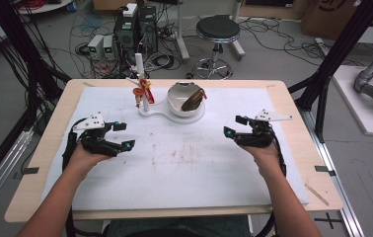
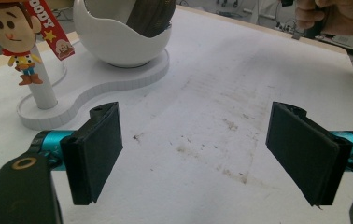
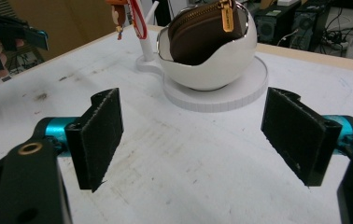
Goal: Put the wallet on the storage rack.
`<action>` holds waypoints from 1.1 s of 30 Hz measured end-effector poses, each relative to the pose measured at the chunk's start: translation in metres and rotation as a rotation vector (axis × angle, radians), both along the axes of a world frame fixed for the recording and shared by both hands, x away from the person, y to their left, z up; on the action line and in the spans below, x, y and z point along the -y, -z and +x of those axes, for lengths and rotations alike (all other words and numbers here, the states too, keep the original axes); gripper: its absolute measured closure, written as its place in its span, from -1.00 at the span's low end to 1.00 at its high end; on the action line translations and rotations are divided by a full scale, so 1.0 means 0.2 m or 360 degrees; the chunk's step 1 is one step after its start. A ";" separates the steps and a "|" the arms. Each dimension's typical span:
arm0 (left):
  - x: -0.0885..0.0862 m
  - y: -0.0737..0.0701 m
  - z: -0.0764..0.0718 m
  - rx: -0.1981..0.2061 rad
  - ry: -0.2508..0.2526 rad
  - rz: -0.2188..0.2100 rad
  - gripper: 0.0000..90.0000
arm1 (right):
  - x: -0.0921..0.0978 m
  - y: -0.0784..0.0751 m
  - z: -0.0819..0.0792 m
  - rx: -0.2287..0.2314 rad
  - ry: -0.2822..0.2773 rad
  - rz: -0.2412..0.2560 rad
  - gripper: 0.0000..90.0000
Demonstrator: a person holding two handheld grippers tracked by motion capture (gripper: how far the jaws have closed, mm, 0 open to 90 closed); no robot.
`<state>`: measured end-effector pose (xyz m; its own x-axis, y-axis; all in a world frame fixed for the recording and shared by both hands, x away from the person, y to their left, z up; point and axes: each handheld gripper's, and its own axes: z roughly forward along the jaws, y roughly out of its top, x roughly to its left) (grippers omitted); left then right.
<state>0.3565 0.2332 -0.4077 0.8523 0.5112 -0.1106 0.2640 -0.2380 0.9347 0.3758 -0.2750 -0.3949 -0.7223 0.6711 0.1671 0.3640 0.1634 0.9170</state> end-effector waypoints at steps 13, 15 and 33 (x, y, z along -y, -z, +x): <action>0.00 0.01 0.00 0.0001 0.0006 0.0012 -0.59 | 0.07 0.10 -0.05 -0.0079 0.0066 -0.0062 -0.58; 0.00 0.01 0.00 0.0001 0.0009 0.0015 -0.59 | 0.07 0.10 -0.05 -0.0083 0.0072 -0.0062 -0.58; 0.00 0.02 0.00 -0.0009 0.0009 0.0012 -0.59 | 0.07 0.11 -0.05 -0.0102 0.0071 -0.0095 -0.58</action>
<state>0.3563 0.2330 -0.4117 0.8545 0.5074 -0.1113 0.2679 -0.2467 0.9313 0.3665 -0.2883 -0.4171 -0.6805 0.7127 0.1705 0.4296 0.1994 0.8807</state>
